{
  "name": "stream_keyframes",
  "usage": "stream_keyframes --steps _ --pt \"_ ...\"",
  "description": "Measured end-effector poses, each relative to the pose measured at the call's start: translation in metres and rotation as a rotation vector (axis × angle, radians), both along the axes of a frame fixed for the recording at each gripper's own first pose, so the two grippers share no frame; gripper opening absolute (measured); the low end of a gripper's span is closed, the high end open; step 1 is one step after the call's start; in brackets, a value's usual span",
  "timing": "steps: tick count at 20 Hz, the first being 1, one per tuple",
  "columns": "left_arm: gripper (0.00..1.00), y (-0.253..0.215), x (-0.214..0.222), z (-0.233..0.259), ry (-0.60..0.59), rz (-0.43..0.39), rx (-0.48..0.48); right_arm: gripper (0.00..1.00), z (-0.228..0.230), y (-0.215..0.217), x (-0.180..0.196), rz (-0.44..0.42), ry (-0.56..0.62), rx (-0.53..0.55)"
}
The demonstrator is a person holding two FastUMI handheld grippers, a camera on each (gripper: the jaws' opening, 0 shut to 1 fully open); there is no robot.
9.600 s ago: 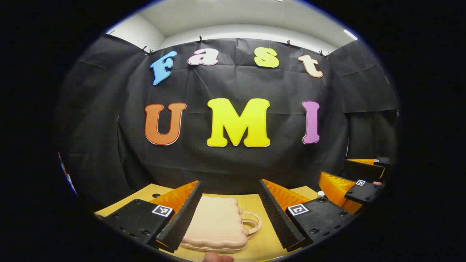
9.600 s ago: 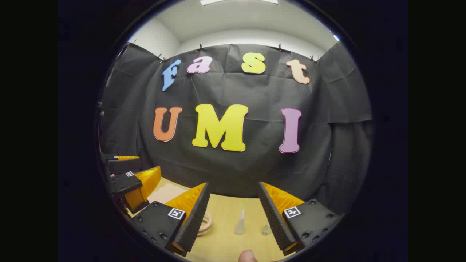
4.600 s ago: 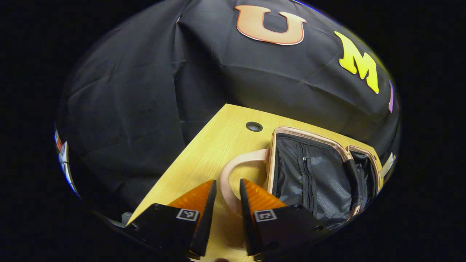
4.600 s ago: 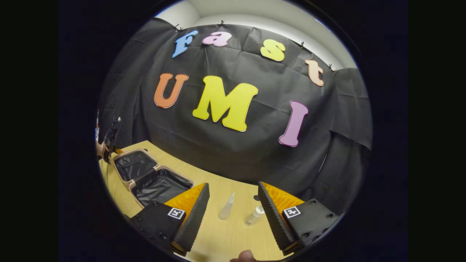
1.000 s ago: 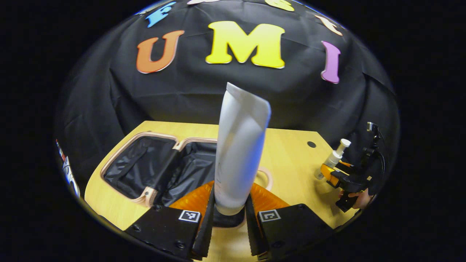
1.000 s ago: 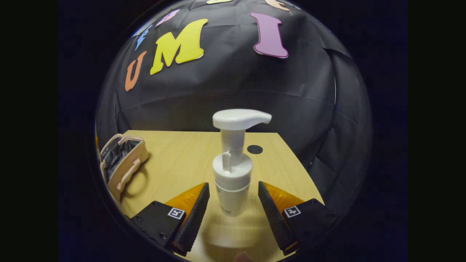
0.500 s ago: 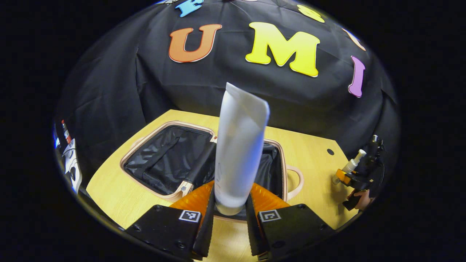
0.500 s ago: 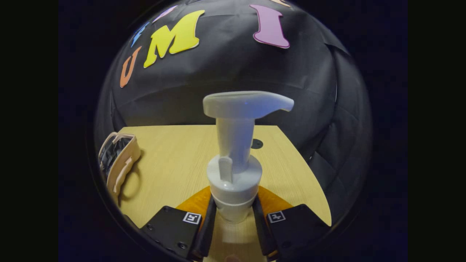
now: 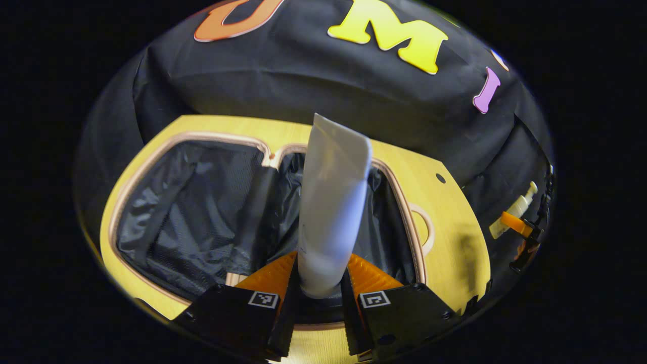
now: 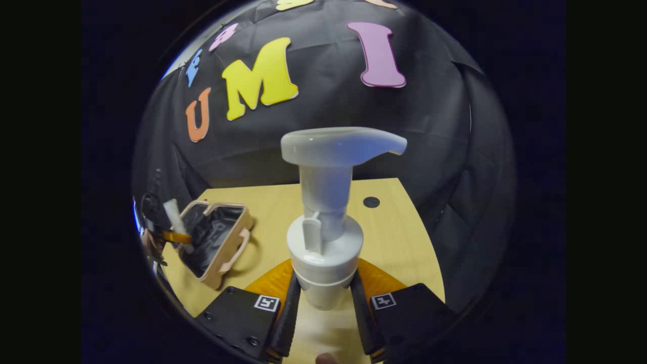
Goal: First open the suitcase, pack the skin care products into it, and then close the suitcase.
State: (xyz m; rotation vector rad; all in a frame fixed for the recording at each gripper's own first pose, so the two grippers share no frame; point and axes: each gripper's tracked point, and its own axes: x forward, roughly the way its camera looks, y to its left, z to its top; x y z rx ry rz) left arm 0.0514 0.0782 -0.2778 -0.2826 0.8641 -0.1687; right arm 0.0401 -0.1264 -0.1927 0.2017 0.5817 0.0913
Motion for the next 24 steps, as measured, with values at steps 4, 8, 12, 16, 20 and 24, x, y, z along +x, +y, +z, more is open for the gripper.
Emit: stream_keyframes --steps 4,8,12,16,20,24 --pt "0.42 0.003 -0.006 -0.040 0.255 0.027 -0.087 0.49 0.035 0.015 -0.052 -0.032 0.019 0.046" --pt "0.42 0.006 -0.003 -0.044 0.438 0.133 -0.154 0.49 0.057 0.027 -0.065 -0.035 -0.006 0.048" --pt "0.44 0.005 -0.010 -0.054 0.543 0.111 -0.062 0.48 0.075 0.042 -0.064 -0.001 -0.044 0.010" --pt "0.50 -0.002 -0.008 -0.053 0.544 0.073 -0.050 0.49 0.078 0.069 -0.065 0.067 -0.043 -0.021" --pt "0.69 0.001 -0.011 -0.008 0.402 0.077 -0.038 0.48 0.080 0.127 -0.049 0.204 -0.031 -0.016" --pt "0.97 0.040 -0.037 0.078 0.052 0.133 -0.039 0.48 0.091 0.224 -0.012 0.384 -0.023 0.024"
